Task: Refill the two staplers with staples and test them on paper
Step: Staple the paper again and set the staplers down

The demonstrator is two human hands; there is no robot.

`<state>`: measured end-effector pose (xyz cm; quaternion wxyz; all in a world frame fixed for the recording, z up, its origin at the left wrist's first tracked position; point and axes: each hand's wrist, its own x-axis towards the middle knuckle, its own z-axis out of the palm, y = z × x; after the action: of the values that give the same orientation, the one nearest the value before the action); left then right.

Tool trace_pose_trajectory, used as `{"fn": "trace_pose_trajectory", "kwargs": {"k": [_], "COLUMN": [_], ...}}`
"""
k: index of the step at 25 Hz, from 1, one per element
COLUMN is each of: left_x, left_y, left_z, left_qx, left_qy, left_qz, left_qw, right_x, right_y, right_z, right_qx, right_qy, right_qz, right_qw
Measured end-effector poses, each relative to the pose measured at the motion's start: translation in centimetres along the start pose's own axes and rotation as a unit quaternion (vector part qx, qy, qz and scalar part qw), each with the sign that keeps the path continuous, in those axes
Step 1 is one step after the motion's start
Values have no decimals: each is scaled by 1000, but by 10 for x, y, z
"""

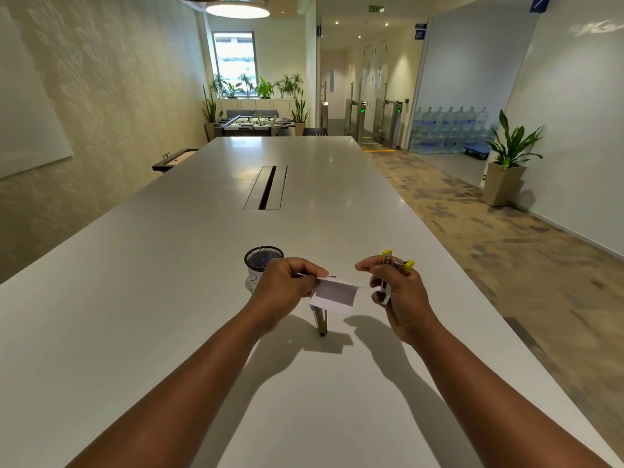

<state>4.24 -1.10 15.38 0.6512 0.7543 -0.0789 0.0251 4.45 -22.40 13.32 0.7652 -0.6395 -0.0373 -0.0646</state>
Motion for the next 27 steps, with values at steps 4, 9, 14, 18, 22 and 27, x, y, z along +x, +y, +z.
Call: {"fn": "trace_pose_trajectory", "kwargs": {"k": [4,9,14,18,22,27], "left_x": [-3,-5,-9,-17,-16,-14], "left_y": [4,3,-2,-10,-11,-13], "left_z": [1,4,6,15,25,26], "left_qx": [105,119,-115,-118,-110,-87], "left_qy": [-39,-66,-64,-30,49,59], "left_qz": [79,107,20,39,75,93], "left_qw": [991,985,991,992,990,990], "right_x": [-5,-13,-17,-18,-20,-19], "right_y": [-13,-13,-12,-10,-4,2], "right_z": [9,10,10,13,15,15], "right_qx": [-167,-182,-132,-80,-81,-97], "right_qy": [-120,-183,-148,-71,-61,-39], "right_qz": [-21,7,1,-44,-97,-134], "right_qw": [978,966,980,993,990,985]}}
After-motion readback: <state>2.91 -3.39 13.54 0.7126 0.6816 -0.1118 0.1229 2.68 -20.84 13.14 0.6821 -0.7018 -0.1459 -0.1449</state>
